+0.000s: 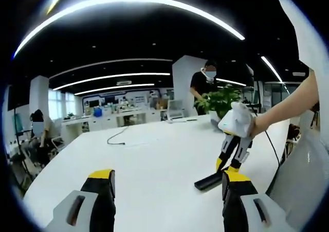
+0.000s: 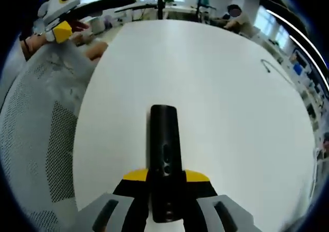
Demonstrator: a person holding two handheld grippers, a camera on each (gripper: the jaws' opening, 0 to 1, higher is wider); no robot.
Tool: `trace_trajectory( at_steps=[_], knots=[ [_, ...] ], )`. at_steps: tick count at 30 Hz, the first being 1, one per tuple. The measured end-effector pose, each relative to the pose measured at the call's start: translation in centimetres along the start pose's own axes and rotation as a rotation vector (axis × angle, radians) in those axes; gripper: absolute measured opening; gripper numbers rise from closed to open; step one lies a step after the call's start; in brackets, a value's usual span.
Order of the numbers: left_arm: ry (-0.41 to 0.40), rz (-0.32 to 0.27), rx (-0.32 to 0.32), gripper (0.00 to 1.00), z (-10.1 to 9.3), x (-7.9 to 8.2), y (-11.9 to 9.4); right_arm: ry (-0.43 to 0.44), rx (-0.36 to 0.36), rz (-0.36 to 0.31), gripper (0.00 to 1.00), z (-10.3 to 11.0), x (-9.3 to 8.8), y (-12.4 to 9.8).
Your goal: Press the specified remote control buttons in sequence, fully releasing each button before pressing the next.
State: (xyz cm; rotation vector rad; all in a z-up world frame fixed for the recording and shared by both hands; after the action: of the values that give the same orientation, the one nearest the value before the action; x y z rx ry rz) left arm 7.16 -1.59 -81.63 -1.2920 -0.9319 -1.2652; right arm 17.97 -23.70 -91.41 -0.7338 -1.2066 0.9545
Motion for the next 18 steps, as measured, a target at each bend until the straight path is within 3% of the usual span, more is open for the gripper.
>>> trace_trajectory(
  at_steps=[18],
  knots=[
    [0.008,0.023,-0.01,0.86,-0.2,-0.3,0.1,0.005,0.009,0.062,0.21,-3.1,-0.2,-0.9]
  ],
)
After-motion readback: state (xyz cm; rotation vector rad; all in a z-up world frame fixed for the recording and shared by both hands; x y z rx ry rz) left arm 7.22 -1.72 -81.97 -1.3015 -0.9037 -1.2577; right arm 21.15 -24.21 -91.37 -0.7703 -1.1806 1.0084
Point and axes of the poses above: the point that each gripper's makers call its tool centre point, and the gripper's own axes: y roughly forward along the fingers, z roughly to its left, x roughly out of its top, the point moved 6 cm from there along -y, roughly backward along the fingers, and after that the axes turned 15 degrees about x, right-handed, at the moved point
